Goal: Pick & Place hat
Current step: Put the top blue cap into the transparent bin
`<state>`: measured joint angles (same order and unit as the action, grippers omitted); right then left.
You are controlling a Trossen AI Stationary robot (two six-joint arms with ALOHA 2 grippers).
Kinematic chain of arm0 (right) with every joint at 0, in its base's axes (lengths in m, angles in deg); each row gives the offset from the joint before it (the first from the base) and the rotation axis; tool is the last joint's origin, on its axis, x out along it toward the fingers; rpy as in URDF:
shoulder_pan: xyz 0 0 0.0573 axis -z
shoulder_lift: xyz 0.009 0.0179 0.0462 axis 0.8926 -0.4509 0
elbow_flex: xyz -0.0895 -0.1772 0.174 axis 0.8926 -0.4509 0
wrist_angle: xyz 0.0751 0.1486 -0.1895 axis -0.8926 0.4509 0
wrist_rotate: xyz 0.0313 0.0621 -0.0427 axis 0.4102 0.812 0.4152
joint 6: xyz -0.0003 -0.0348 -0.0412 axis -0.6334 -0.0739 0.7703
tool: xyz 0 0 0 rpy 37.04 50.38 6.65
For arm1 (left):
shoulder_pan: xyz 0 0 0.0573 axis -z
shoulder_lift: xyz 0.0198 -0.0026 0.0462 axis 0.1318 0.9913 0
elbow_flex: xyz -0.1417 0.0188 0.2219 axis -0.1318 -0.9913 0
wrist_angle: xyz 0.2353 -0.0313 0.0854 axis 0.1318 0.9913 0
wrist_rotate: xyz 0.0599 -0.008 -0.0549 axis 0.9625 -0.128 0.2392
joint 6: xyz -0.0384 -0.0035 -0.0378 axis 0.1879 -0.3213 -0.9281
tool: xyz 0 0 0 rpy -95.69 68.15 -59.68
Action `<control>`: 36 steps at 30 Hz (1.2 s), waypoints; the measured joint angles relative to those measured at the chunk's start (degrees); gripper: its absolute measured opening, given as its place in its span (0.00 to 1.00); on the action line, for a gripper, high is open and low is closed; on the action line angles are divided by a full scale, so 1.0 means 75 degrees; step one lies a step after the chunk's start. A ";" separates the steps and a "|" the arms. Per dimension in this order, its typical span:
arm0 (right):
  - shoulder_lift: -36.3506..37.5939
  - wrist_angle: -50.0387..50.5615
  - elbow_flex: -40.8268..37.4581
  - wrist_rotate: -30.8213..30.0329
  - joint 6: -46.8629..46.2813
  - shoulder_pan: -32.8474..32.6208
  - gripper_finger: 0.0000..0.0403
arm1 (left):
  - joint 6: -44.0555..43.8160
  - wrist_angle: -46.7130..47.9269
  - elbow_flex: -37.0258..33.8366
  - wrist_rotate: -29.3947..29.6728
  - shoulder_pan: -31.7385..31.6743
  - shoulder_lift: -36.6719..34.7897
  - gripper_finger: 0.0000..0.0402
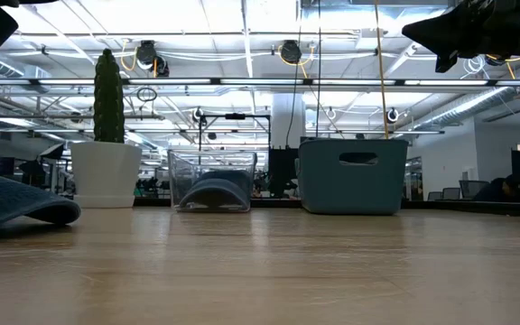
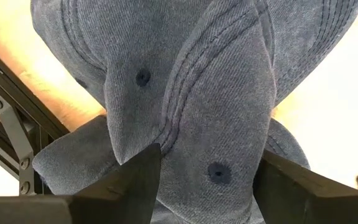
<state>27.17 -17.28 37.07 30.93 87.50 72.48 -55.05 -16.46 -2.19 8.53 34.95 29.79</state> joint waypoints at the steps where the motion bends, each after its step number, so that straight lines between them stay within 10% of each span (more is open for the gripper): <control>1: 0.0002 0.0000 0.0000 0.0001 0.0000 0.0000 0.00 | 0.0000 0.0000 0.0000 0.0002 0.0000 0.0000 0.58; 36: 0.0001 0.0006 -0.0003 -0.0002 0.0000 0.0000 0.00 | 0.0173 0.0000 0.0003 0.0005 0.0000 0.0000 0.56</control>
<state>27.18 -17.24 37.05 30.91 87.50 72.48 -53.75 -16.46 -2.16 8.57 34.95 29.79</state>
